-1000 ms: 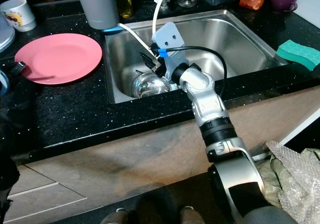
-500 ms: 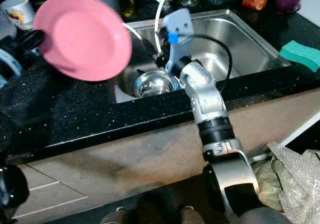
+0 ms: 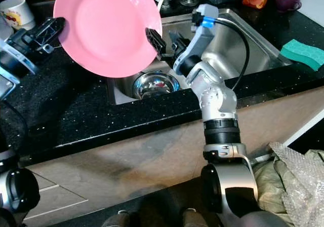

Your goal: Kitchen organization

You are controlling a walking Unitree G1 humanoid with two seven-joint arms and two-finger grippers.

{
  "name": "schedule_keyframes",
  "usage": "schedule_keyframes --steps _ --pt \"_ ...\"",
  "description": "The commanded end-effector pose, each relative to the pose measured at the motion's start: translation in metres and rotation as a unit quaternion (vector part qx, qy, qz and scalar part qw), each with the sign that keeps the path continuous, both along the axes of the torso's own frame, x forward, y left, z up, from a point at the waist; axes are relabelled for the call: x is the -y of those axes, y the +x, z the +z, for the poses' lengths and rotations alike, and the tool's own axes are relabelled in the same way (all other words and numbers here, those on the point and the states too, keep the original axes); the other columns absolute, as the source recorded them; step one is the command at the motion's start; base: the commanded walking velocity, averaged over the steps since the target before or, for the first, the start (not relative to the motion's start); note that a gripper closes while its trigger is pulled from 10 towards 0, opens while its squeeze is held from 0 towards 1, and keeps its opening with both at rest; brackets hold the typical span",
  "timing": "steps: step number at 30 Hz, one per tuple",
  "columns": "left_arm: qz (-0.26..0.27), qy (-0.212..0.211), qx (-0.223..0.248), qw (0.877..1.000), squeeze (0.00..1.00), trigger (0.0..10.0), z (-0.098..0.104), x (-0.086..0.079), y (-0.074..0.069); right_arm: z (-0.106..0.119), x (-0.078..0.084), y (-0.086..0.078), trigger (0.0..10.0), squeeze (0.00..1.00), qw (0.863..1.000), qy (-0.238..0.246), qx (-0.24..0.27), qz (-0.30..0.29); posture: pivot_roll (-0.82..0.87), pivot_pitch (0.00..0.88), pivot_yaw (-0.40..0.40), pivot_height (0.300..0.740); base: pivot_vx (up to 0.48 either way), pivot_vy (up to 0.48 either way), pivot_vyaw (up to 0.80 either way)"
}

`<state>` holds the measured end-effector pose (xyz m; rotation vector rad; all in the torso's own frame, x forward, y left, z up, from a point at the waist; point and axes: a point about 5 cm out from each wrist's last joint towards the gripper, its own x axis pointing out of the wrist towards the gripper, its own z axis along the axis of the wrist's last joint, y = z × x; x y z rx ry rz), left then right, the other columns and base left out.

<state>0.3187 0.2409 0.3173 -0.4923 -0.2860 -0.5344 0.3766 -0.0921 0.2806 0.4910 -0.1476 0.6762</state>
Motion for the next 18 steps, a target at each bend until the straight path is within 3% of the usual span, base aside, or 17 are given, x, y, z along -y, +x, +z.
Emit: schedule_keyframes --steps 1,2,3,6,8,12,13,14,15,16,18 --pt "-0.001 -0.003 0.013 1.0 0.0 0.0 0.004 -0.003 -0.005 0.01 -0.002 -0.003 10.0 1.0 1.0 0.016 0.005 0.008 0.06 0.139 0.017 0.74 0.0 0.0 0.0" --pt "0.018 0.013 0.008 1.0 0.0 0.0 0.003 -0.007 -0.004 0.011 -0.001 -0.002 10.0 0.15 1.0 0.015 0.006 0.002 0.06 0.139 0.014 0.74 0.0 0.0 0.0" --pt "0.062 0.046 0.002 0.997 0.0 0.0 0.001 -0.015 -0.002 0.012 0.002 -0.001 10.0 0.0 1.0 0.011 0.008 -0.009 0.05 0.139 0.014 0.74 0.0 0.0 0.0" --pt "0.121 0.085 0.014 0.989 0.0 0.0 0.004 -0.025 0.001 0.014 0.006 0.0 10.0 0.0 1.0 0.012 0.007 -0.02 0.06 0.14 0.01 0.74 0.0 0.0 0.0" --pt "0.189 0.128 0.046 0.973 0.0 0.0 0.015 -0.035 0.004 0.015 0.008 0.0 10.0 0.0 1.0 0.011 0.007 -0.028 0.06 0.14 0.008 0.74 0.0 0.0 0.0" --pt "0.282 0.261 0.132 0.914 0.0 0.0 0.049 -0.043 0.001 0.016 0.01 0.0 10.0 0.0 0.999 0.009 0.001 -0.032 0.05 0.141 0.014 0.74 0.0 0.0 0.0" --pt "0.29 0.275 0.143 0.905 0.0 0.0 0.053 -0.043 0.0 0.016 0.01 -0.001 10.0 0.0 0.999 0.009 0.001 -0.032 0.05 0.141 0.014 0.74 0.0 0.0 0.0" --pt "0.304 0.319 0.164 0.883 0.0 0.0 0.06 -0.043 -0.002 0.016 0.01 -0.001 10.0 0.0 0.999 0.009 0.001 -0.033 0.06 0.141 0.015 0.74 0.0 0.0 0.0" --pt "0.304 0.319 0.164 0.883 0.0 0.0 0.06 -0.043 -0.002 0.016 0.01 -0.001 10.0 0.0 0.999 0.009 0.001 -0.033 0.06 0.141 0.015 0.74 0.0 0.0 0.0" --pt "0.312 0.347 0.176 0.867 0.0 0.0 0.064 -0.042 -0.003 0.016 0.01 -0.001 10.0 0.0 0.999 0.009 0.001 -0.034 0.06 0.141 0.014 0.74 0.0 0.0 0.0" --pt "0.327 0.45 0.211 0.804 0.0 0.0 0.07 -0.038 -0.002 0.014 0.011 -0.001 10.0 0.0 0.999 0.009 0.0 -0.038 0.06 0.141 0.009 0.74 0.0 0.0 0.0"
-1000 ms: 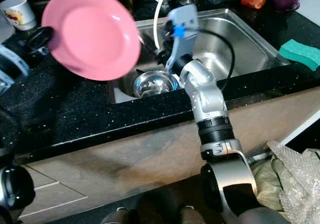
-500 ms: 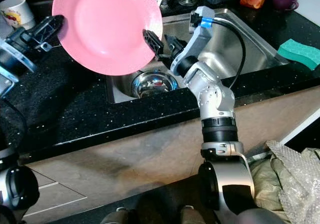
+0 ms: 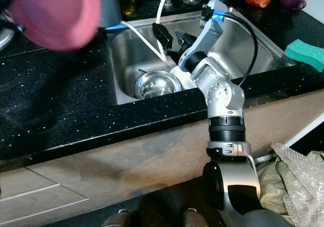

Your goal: Kitchen organization

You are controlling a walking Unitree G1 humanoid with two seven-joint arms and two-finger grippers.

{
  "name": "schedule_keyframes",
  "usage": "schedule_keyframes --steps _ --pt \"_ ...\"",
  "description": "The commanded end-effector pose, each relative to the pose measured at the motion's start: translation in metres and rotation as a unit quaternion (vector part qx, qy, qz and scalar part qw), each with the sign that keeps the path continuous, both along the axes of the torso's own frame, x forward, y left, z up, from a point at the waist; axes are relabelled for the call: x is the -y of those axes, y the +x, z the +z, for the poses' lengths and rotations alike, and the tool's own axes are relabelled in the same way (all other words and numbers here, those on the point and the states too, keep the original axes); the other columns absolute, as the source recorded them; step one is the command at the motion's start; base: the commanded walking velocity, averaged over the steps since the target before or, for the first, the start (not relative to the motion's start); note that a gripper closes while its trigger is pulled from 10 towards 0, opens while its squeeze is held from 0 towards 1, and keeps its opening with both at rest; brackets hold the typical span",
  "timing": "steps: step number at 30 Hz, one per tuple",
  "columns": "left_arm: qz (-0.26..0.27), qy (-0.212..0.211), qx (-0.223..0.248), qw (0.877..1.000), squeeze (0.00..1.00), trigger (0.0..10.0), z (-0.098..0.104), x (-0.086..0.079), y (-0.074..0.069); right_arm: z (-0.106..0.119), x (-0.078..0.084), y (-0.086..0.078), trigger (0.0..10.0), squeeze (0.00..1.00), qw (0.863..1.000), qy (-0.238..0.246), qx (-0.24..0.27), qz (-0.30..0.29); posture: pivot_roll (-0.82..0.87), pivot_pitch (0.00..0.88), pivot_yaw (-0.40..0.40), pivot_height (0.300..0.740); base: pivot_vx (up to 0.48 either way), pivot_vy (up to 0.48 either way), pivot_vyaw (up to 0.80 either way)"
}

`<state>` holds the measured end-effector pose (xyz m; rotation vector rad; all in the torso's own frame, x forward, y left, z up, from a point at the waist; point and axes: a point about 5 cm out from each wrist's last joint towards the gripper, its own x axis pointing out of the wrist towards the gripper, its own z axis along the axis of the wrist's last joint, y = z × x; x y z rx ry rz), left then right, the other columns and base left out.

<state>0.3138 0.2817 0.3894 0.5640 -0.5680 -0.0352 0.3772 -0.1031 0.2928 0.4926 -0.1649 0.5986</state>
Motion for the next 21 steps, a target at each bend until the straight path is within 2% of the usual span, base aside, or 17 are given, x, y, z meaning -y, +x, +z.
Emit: schedule_keyframes --steps 1,2,3,4,6,8,9,11,14,15,17,19,21 --pt "0.028 0.104 0.0 0.994 0.0 0.0 -0.003 0.005 0.005 0.002 0.001 -0.001 10.0 0.0 1.0 0.005 0.001 0.0 0.06 0.142 0.01 0.74 0.0 0.0 0.0" --pt "0.042 0.156 -0.008 0.987 0.0 0.0 -0.007 0.007 0.009 0.001 0.0 -0.001 10.0 0.0 1.0 0.005 0.0 0.0 0.07 0.142 0.008 0.74 0.0 0.0 0.0" --pt "0.042 0.156 -0.008 0.987 0.0 0.0 -0.007 0.007 0.009 0.001 0.0 -0.001 10.0 0.0 1.0 0.005 0.0 0.0 0.07 0.142 0.008 0.74 0.0 0.0 0.0" --pt "0.049 0.187 -0.013 0.981 0.0 0.0 -0.01 0.007 0.012 0.001 0.0 -0.001 10.0 0.0 1.0 0.005 0.0 0.0 0.07 0.142 0.008 0.74 0.0 0.0 0.0" --pt "0.07 0.288 -0.042 0.954 0.0 0.0 -0.024 0.009 0.02 -0.001 -0.001 -0.001 10.0 0.0 1.0 0.007 -0.003 0.0 0.07 0.142 0.009 0.74 0.0 0.0 0.0" --pt "0.08 0.347 -0.073 0.931 0.0 0.0 -0.039 0.006 0.026 -0.002 -0.003 -0.002 10.0 0.0 1.0 0.008 -0.005 0.0 0.06 0.14 0.012 0.74 0.0 0.0 0.0" --pt "0.08 0.347 -0.073 0.931 0.0 0.0 -0.039 0.006 0.026 -0.002 -0.003 -0.002 10.0 0.0 1.0 0.008 -0.005 0.0 0.06 0.14 0.012 0.74 0.0 0.0 0.0" --pt "0.098 0.388 -0.1 0.911 0.0 0.0 -0.051 -0.002 0.03 -0.003 -0.002 -0.003 10.0 0.0 1.0 0.009 -0.006 -0.002 0.06 0.138 0.015 0.74 0.0 0.0 0.0" --pt "0.107 0.423 -0.098 0.894 0.0 0.0 -0.057 -0.009 0.03 -0.003 0.001 -0.003 10.0 0.0 1.0 0.01 -0.006 -0.007 0.06 0.133 0.017 0.74 0.0 0.0 0.0" --pt "0.107 0.423 -0.098 0.894 0.0 0.0 -0.057 -0.009 0.03 -0.003 0.001 -0.003 10.0 0.0 1.0 0.01 -0.006 -0.007 0.06 0.133 0.017 0.74 0.0 0.0 0.0" --pt "0.114 0.44 -0.102 0.885 0.0 0.0 -0.062 -0.016 0.031 -0.003 0.002 -0.003 10.0 0.0 1.0 0.011 -0.006 -0.01 0.06 0.131 0.018 0.74 0.0 0.0 0.0" --pt "0.108 0.437 -0.112 0.886 0.0 0.0 -0.066 -0.02 0.031 -0.003 0.003 -0.003 10.0 0.0 1.0 0.01 -0.005 -0.01 0.06 0.131 0.018 0.74 0.0 0.0 0.0" --pt "0.091 0.417 -0.151 0.892 0.0 0.0 -0.069 -0.024 0.032 -0.002 0.003 -0.004 10.0 0.0 1.0 0.009 -0.003 -0.011 0.05 0.128 0.015 0.74 0.0 0.0 0.0"
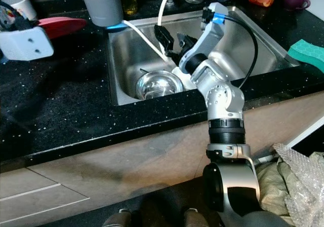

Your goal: Kitchen organization

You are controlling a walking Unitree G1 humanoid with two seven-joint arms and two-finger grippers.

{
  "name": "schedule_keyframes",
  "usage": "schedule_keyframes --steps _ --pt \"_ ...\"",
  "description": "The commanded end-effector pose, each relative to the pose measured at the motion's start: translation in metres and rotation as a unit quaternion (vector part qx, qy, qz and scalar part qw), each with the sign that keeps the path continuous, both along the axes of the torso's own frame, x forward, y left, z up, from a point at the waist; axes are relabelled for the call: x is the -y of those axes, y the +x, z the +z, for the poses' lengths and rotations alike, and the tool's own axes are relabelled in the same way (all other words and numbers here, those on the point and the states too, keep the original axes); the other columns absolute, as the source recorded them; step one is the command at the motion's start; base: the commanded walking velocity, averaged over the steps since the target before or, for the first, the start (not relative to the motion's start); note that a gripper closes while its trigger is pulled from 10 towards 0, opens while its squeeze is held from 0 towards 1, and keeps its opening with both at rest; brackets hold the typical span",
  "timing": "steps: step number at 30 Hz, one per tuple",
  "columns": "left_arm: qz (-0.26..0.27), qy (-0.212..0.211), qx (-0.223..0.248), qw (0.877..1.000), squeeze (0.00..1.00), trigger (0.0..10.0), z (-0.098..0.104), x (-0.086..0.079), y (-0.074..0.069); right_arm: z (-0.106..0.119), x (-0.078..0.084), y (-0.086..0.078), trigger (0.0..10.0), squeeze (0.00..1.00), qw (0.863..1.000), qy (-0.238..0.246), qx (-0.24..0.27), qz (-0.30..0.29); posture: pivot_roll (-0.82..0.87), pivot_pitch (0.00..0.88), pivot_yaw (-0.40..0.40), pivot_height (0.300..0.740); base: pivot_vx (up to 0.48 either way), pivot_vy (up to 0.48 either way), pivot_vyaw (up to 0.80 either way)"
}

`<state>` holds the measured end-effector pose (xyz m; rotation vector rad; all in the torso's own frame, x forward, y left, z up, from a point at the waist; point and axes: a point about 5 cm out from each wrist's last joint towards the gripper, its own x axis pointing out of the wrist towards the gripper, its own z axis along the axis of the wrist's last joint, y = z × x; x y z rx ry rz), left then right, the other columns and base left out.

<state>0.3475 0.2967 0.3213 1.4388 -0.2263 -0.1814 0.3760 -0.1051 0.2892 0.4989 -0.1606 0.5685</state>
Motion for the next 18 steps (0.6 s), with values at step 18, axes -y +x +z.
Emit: schedule_keyframes --steps 18 --pt "-0.095 -0.238 -0.202 0.945 0.0 0.0 0.068 0.027 -0.032 0.005 0.006 0.001 10.0 0.0 1.0 0.0 0.006 -0.009 0.06 0.126 0.01 0.74 0.0 0.0 0.0"
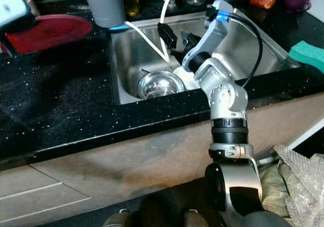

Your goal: Kitchen organization

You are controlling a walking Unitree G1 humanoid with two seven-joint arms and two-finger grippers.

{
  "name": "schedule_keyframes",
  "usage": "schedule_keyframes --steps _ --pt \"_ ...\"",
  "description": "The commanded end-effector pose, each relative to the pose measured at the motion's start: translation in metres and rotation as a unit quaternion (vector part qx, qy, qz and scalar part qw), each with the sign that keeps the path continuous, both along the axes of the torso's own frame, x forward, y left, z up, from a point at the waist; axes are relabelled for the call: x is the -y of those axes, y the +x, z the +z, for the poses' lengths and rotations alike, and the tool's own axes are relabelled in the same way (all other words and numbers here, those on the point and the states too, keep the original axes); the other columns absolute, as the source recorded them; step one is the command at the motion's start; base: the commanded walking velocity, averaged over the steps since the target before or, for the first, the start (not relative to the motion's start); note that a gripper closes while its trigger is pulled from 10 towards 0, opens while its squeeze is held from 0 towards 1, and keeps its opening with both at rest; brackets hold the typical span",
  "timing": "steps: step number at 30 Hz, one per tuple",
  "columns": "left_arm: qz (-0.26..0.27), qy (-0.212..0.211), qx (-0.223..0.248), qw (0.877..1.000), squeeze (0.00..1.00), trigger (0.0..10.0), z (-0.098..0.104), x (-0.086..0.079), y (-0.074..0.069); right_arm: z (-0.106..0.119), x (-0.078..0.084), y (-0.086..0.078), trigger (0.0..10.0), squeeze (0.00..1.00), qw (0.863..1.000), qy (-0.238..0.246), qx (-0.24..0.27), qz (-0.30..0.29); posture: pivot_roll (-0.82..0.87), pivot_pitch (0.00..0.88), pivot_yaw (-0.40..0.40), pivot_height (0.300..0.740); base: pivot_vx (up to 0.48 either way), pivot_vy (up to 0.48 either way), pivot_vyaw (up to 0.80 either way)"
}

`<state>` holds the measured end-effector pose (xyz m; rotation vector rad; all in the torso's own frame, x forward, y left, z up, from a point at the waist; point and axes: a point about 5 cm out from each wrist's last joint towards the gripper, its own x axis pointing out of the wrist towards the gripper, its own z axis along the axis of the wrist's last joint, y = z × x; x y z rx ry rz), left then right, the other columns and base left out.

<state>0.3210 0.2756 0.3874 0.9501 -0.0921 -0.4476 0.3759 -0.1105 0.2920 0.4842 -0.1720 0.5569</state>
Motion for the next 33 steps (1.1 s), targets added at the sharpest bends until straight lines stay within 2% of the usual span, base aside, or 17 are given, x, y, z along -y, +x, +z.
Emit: schedule_keyframes --steps 1,6,11,12,14,16,18,21,22,23,24,28,29,30,31,32,33 --pt "-0.046 -0.041 -0.046 0.997 0.0 0.0 0.005 0.01 -0.009 0.002 0.001 0.001 10.0 0.0 1.0 0.005 0.0 -0.001 0.06 0.127 0.01 0.74 0.0 0.0 0.0" --pt "-0.101 -0.096 -0.049 0.989 0.0 0.0 0.022 0.026 -0.019 0.002 0.002 0.001 10.0 0.0 1.0 0.006 0.0 -0.004 0.06 0.13 0.011 0.74 0.0 0.0 0.0" --pt "-0.113 -0.164 -0.002 0.98 0.0 0.0 0.042 0.03 -0.018 0.002 0.003 0.002 10.0 0.0 1.0 0.005 0.0 -0.006 0.06 0.131 0.012 0.74 0.0 0.0 0.0" --pt "-0.093 -0.2 0.043 0.974 0.0 0.0 0.052 0.027 -0.015 0.003 0.003 0.002 10.0 0.0 1.0 0.006 0.0 -0.008 0.06 0.131 0.012 0.74 0.0 0.0 0.0" --pt "-0.071 -0.229 0.081 0.967 0.0 0.0 0.058 0.023 -0.012 0.002 0.003 0.002 10.0 0.0 1.0 0.005 0.0 -0.009 0.06 0.131 0.012 0.74 0.0 0.0 0.0" --pt "-0.037 -0.291 0.129 0.947 0.0 0.0 0.064 0.017 -0.01 0.003 0.003 0.003 10.0 0.0 1.0 0.005 0.0 -0.009 0.06 0.133 0.013 0.74 0.0 0.0 0.0" --pt "-0.027 -0.313 0.138 0.939 0.0 0.0 0.066 0.015 -0.009 0.003 0.003 0.003 10.0 0.0 1.0 0.005 0.0 -0.01 0.06 0.133 0.013 0.74 0.0 0.0 0.0" --pt "0.006 -0.392 0.173 0.903 0.0 0.0 0.06 0.005 -0.004 0.003 0.002 0.002 10.0 0.0 1.0 0.006 0.001 -0.007 0.06 0.134 0.014 0.74 0.0 0.0 0.0" --pt "0.01 -0.414 0.175 0.893 0.0 0.0 0.057 0.003 -0.003 0.003 0.001 0.001 10.0 0.0 1.0 0.007 0.002 -0.006 0.06 0.134 0.014 0.74 0.0 0.0 0.0" --pt "0.01 -0.414 0.175 0.893 0.0 0.0 0.057 0.003 -0.003 0.003 0.001 0.001 10.0 0.0 1.0 0.007 0.002 -0.006 0.06 0.134 0.014 0.74 0.0 0.0 0.0" --pt "-0.001 -0.465 0.157 0.871 0.0 0.0 0.038 0.007 0.004 0.002 -0.002 0.001 10.0 0.0 1.0 0.009 0.002 0.0 0.06 0.136 0.012 0.74 0.0 0.0 0.0" --pt "-0.015 -0.504 0.125 0.854 0.0 0.0 0.02 0.013 0.01 0.002 -0.004 0.0 10.0 0.0 1.0 0.011 0.001 0.005 0.06 0.138 0.012 0.74 0.0 0.0 0.0" --pt "-0.023 -0.521 0.106 0.846 0.0 0.0 0.009 0.018 0.013 0.001 -0.006 0.0 10.0 0.7 1.0 0.014 0.0 0.01 0.06 0.138 0.012 0.74 0.0 0.0 0.0" --pt "-0.026 -0.531 0.094 0.841 0.0 0.0 0.002 0.02 0.015 0.001 -0.006 -0.001 10.0 0.7 1.0 0.016 0.0 0.012 0.06 0.138 0.012 0.74 0.0 0.0 0.0" --pt "-0.027 -0.554 0.082 0.828 0.0 0.0 -0.005 0.023 0.017 0.002 -0.007 -0.002 10.0 1.0 1.0 0.021 0.001 0.018 0.06 0.14 0.012 0.74 0.0 0.0 0.0" --pt "-0.026 -0.569 0.077 0.818 0.0 0.0 -0.009 0.024 0.018 0.002 -0.008 -0.002 10.0 1.0 0.999 0.025 0.001 0.021 0.06 0.14 0.012 0.74 0.0 0.0 0.0" --pt "-0.026 -0.569 0.077 0.818 0.0 0.0 -0.009 0.024 0.018 0.002 -0.008 -0.002 10.0 1.0 0.999 0.025 0.001 0.021 0.06 0.14 0.012 0.74 0.0 0.0 0.0"
